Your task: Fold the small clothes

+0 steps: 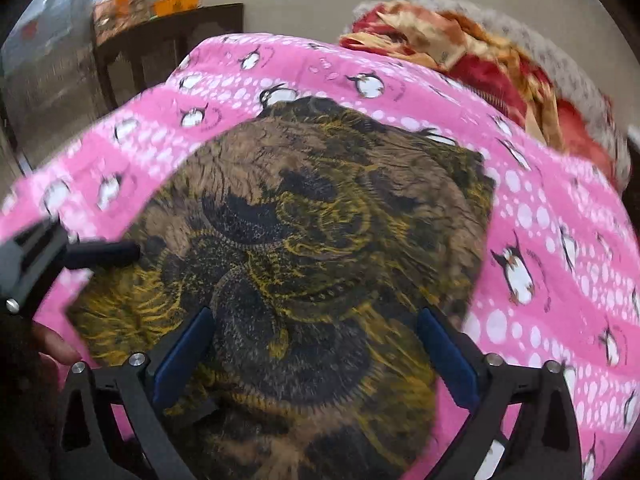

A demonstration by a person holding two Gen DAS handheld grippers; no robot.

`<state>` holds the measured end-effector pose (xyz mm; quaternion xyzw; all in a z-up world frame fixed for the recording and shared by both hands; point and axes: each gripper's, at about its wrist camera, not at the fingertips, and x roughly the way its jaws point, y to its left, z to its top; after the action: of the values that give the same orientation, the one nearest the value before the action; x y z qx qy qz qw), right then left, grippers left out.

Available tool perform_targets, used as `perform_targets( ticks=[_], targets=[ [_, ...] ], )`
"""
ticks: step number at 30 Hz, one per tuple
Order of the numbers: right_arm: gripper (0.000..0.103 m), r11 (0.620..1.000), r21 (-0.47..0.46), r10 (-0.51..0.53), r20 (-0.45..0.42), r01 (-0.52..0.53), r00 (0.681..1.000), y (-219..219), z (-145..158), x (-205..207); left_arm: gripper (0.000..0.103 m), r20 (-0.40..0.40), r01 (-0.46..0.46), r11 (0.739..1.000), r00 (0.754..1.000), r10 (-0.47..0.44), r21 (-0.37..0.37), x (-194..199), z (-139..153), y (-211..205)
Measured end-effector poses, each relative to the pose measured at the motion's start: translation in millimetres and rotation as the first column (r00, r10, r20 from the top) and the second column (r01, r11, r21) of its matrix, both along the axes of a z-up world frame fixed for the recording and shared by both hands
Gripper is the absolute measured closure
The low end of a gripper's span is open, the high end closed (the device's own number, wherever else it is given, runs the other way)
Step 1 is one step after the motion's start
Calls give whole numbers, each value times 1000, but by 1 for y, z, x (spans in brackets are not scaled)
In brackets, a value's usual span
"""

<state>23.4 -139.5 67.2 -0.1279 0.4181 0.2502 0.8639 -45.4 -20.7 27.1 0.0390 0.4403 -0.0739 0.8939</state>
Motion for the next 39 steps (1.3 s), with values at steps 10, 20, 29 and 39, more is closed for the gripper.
perform_targets(
  ticks=[10,20,29,39],
  targets=[
    [1,937,57,-338,-102,345,936,-110,57,-66,0,-89,-256,967,963,254,-17,-47,38,25],
    [1,959,54,-274,-88,279,958,-102,73,-122,0,-63,-272,961,961,269,-55,-51,70,-4],
    [1,951,52,-297,-118,304,948,-108,68,-116,0,-53,-261,964,964,259,-38,-50,72,-9],
    [1,956,42,-283,-121,289,952,-104,65,-115,0,-73,-278,960,959,274,-41,-46,67,-3]
  ],
)
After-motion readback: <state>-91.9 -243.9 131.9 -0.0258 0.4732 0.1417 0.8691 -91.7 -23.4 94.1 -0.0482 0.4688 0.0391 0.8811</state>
